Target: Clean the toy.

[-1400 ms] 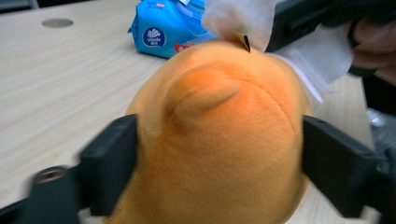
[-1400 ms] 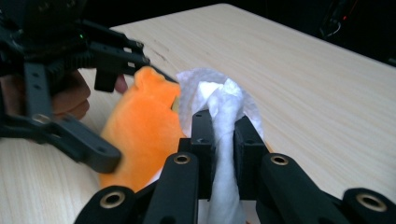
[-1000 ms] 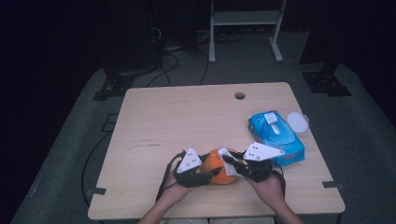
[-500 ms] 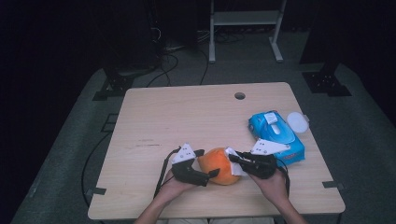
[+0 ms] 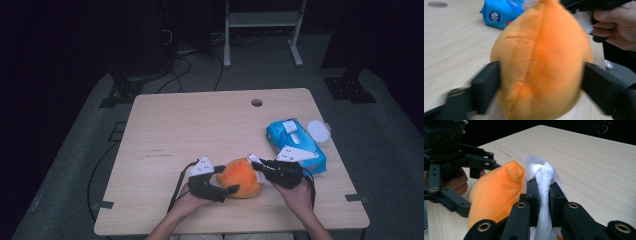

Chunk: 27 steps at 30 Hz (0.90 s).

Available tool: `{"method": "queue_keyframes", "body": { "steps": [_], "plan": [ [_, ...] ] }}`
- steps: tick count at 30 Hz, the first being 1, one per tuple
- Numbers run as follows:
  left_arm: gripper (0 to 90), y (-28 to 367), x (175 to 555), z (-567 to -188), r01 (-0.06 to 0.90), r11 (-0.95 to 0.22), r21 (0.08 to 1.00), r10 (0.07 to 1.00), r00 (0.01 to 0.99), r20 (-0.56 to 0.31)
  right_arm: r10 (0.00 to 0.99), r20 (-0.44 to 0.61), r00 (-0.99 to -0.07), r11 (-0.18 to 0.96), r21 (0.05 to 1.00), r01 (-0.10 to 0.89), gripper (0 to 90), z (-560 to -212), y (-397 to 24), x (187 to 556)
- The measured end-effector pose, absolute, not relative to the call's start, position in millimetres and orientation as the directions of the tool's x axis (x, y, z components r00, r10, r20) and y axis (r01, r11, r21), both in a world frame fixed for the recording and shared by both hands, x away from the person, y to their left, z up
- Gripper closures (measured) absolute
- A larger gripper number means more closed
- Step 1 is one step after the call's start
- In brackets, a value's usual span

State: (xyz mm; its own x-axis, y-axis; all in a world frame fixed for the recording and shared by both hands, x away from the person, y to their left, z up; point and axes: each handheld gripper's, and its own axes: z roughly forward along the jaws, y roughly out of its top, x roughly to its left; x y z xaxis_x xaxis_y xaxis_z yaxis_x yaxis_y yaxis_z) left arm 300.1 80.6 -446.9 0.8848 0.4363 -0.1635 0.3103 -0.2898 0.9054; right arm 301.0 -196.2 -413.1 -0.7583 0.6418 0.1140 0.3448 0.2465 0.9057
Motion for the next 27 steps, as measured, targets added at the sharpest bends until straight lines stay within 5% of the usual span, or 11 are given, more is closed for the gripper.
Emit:
{"method": "queue_keyframes", "body": {
  "steps": [4, 9, 14, 17, 21, 27],
  "plan": [
    [41.9, 82.8, 293.4, -431.0, 0.256, -0.345, 0.903, 0.438, 0.895, -0.087, 0.622, 0.143, -0.770, 0.210, 0.917, 0.340, 80.7, -408.3, -197.4, 299.0],
    [45.6, 86.4, 286.7, -409.2, 0.235, -0.416, 0.878, 0.471, 0.882, -0.012, 0.578, 0.140, -0.804, 0.163, 0.945, 0.282, 80.6, -392.1, -196.1, 288.9],
    [46.7, 82.7, 282.7, -407.8, 0.236, -0.432, 0.870, 0.450, 0.893, -0.018, 0.528, -0.001, -0.849, 0.276, 0.946, 0.171, 80.7, -386.1, -169.3, 272.9],
    [38.5, 84.4, 286.9, -413.3, 0.241, -0.390, 0.889, 0.448, 0.893, -0.046, 0.551, 0.025, -0.834, 0.277, 0.938, 0.211, 80.8, -391.9, -173.4, 279.9],
    [11.3, 83.9, 296.5, -427.6, 0.257, -0.344, 0.903, 0.465, 0.882, -0.074, 0.603, 0.063, -0.795, 0.246, 0.934, 0.260, 80.8, -399.9, -188.4, 290.2],
    [15.6, 70.1, 292.6, -443.9, 0.234, -0.358, 0.904, 0.468, 0.883, -0.043, 0.586, 0.101, -0.804, 0.215, 0.937, 0.275, 80.6, -399.6, -185.3, 288.4]
  ]
}}
